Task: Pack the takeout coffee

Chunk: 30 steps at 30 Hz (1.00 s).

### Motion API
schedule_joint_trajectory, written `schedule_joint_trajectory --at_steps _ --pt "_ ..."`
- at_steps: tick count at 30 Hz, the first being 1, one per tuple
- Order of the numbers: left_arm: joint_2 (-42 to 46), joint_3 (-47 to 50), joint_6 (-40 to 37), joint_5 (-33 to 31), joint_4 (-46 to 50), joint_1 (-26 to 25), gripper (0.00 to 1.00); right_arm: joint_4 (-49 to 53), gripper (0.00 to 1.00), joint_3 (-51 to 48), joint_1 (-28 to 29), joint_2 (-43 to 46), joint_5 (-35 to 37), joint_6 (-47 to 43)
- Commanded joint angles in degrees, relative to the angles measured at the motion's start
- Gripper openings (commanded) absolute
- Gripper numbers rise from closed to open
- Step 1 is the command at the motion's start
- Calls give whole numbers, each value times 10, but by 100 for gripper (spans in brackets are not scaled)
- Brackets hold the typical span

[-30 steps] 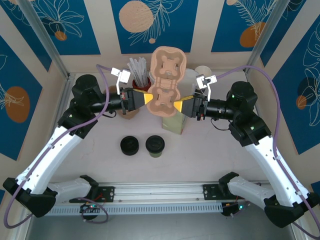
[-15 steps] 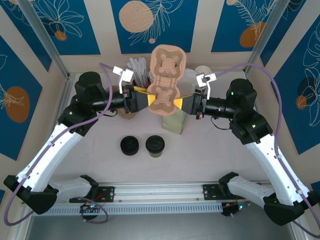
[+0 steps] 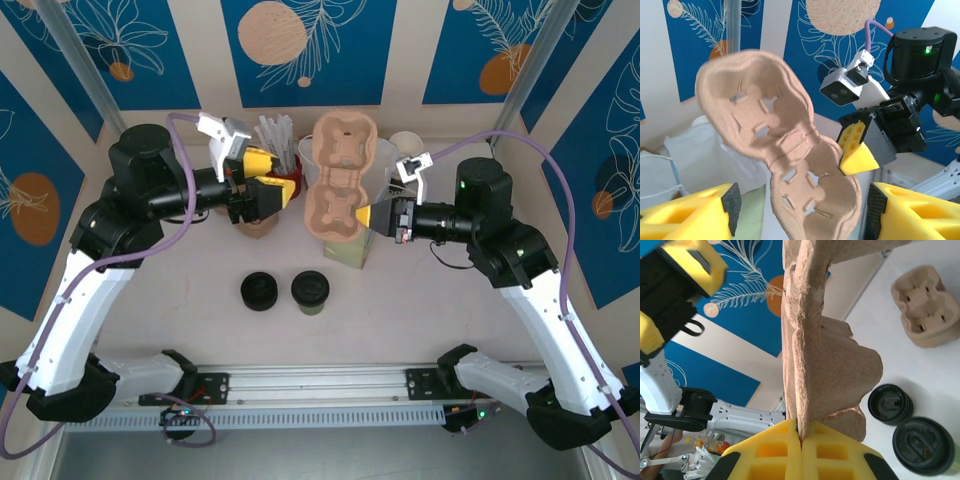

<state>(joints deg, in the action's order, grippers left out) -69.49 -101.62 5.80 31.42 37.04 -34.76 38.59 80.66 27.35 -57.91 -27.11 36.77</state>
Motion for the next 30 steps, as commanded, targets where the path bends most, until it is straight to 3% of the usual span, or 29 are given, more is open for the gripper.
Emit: schedule_joint_trajectory --at_steps 1,8,14,30 --pt "-7 -19 -100 0 42 -14 68 52 0 15 -2 -9 -30 -11" --pt "-18 -16 -206 7 65 -38 68 86 0 30 13 -25 -28 -37" --pt "-58 -41 -277 -76 136 -83 69 103 0 55 34 -52 -34 -48" --pt "-95 -52 -340 -182 201 -123 67 126 0 69 85 -84 -27 -68"
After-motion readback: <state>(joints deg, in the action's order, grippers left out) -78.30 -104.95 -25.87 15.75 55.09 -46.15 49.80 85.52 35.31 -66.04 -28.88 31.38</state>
